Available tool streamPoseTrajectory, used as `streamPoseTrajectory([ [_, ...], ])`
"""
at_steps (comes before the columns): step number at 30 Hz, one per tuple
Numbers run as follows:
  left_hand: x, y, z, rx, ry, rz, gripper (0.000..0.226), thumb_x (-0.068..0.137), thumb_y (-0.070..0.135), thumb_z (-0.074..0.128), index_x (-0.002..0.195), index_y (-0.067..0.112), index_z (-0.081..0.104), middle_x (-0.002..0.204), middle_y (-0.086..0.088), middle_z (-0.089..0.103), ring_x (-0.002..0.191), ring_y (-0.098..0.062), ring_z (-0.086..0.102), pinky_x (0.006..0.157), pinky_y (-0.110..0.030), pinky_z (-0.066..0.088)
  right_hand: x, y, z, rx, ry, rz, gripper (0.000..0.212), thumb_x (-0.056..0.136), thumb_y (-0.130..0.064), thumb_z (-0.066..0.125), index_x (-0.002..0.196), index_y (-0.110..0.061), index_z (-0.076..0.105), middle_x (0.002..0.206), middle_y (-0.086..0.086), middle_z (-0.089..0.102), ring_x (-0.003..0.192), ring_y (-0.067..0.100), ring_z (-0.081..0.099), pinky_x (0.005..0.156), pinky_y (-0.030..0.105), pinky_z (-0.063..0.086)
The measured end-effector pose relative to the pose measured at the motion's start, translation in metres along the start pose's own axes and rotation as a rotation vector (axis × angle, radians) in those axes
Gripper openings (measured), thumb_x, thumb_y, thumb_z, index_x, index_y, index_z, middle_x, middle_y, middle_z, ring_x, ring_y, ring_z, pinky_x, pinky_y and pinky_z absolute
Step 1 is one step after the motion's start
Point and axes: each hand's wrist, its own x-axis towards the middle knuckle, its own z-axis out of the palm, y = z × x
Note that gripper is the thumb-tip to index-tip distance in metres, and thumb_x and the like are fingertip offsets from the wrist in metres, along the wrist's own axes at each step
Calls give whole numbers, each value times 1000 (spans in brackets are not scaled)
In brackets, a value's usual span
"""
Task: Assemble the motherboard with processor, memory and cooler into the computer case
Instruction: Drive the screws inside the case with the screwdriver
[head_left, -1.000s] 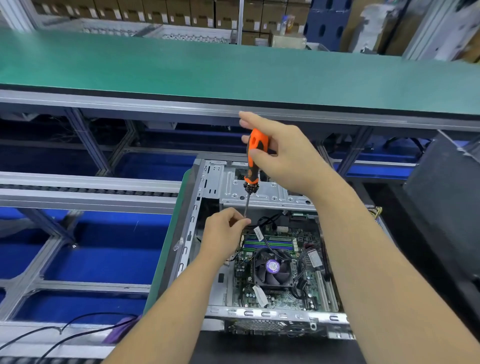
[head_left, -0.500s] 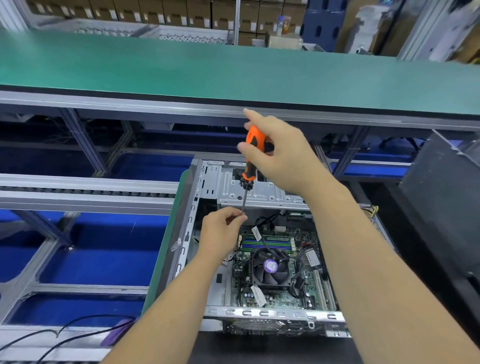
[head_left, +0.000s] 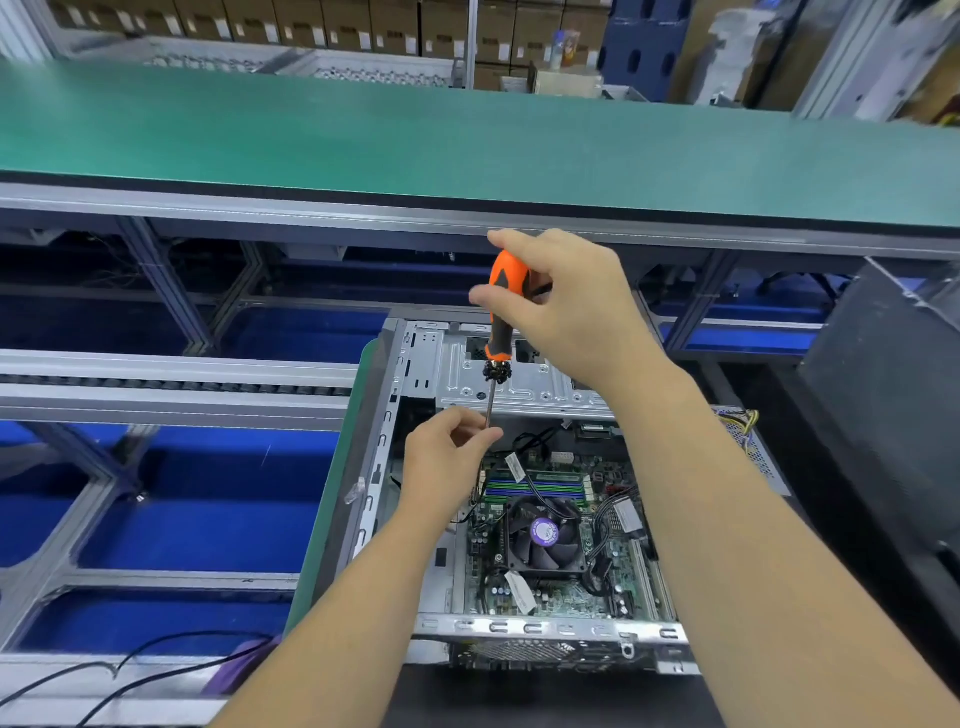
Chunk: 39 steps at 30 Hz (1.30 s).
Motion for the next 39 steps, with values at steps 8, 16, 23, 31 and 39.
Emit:
streamPoseTrajectory([
  [8,1,-3,-2,-19,-35,-40,14,89,21,71,76,23,72,75,6,71,78,-18,67,81,-39,56,-1,-3,4,95,-5,-8,49,93,-26,72,140,-16,59,103,5,64,97,19,58,93,38,52],
  [16,1,2,-2,-55,13,-41,12,83,28,79,77,22,70,71,5,68,67,-10,61,69,-29,54,2,-5,2,71,3,4,47,88,-33,77,131,-20,66,93,0,57,84,9,54,82,16,47],
  [23,-3,7,-4,-100,-64,-54,16,84,24,78,76,12,71,76,-7,69,68,-11,59,69,-25,52,1,-4,3,126,46,10,43,84,-29,81,124,-19,71,85,1,55,75,8,52,76,20,46],
  [31,-2,9,-3,-117,-110,-66,13,91,20,70,79,15,69,75,-5,72,81,-25,68,87,-45,55,-2,3,8,169,100,-7,36,85,-30,80,118,-16,74,80,-1,58,72,13,53,76,29,50],
  [39,-1,6,-3,-107,-138,-58,17,92,21,68,76,16,66,76,2,73,80,-17,70,87,-44,56,-4,11,5,203,106,-32,33,88,-25,77,119,-14,74,80,2,59,75,21,56,76,41,53],
])
